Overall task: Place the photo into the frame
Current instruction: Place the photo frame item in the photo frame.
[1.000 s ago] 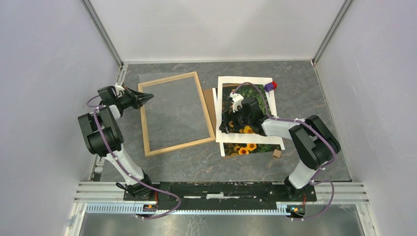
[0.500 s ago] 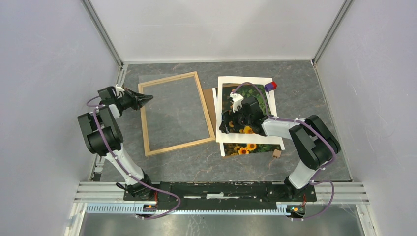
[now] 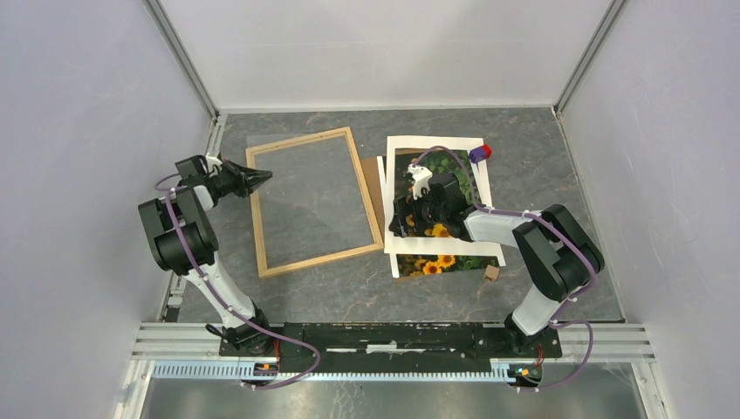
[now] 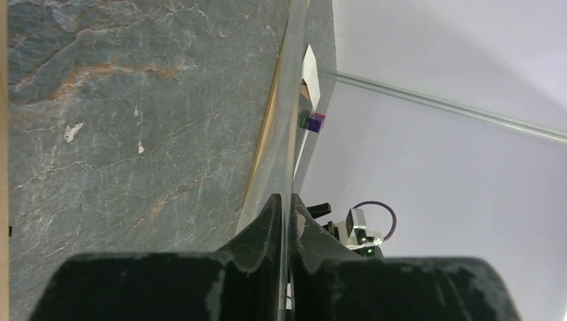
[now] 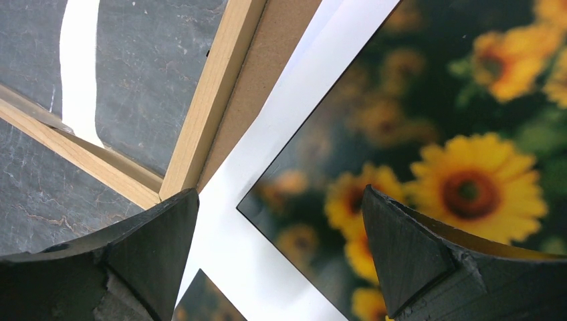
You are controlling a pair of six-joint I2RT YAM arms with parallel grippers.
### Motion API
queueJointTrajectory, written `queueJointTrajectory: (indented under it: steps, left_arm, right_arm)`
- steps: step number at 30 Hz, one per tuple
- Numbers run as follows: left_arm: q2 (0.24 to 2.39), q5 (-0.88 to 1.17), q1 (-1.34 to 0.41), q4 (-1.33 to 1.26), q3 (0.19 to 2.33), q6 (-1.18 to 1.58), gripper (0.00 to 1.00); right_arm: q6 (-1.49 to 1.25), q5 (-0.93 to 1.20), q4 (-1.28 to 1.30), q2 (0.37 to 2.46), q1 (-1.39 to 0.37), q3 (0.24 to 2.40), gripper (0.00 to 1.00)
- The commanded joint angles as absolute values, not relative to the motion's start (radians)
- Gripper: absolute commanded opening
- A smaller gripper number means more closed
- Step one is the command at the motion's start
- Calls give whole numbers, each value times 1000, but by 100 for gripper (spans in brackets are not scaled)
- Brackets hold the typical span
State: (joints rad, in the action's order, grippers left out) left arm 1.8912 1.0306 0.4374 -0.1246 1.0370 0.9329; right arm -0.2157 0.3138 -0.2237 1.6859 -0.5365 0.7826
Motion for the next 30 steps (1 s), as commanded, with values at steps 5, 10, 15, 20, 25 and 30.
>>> queueJointTrajectory:
  steps: [5, 10, 15, 20, 25, 30]
  left_arm:
    - [1909, 1006, 441, -51, 1070, 893, 31]
    - [1904, 976, 442, 61, 1099, 815, 48]
    - [1888, 951, 441, 156, 1117, 742, 57]
    - [1843, 871, 440, 308, 1143, 637, 79]
    - [1782, 769, 425, 422, 1157, 569, 82]
    - [1712, 718, 395, 443, 1112, 548, 77]
  right_arm:
    - [-218, 320, -250, 1677, -543, 804, 98]
    - [-218, 321, -251, 1673, -543, 804, 98]
    - [-217, 322, -251, 1672, -544, 804, 98]
    - [-218, 320, -250, 1674, -545, 804, 98]
    - [-216, 319, -248, 1671, -545, 804, 98]
    - [-216, 315, -247, 1666, -547, 802, 98]
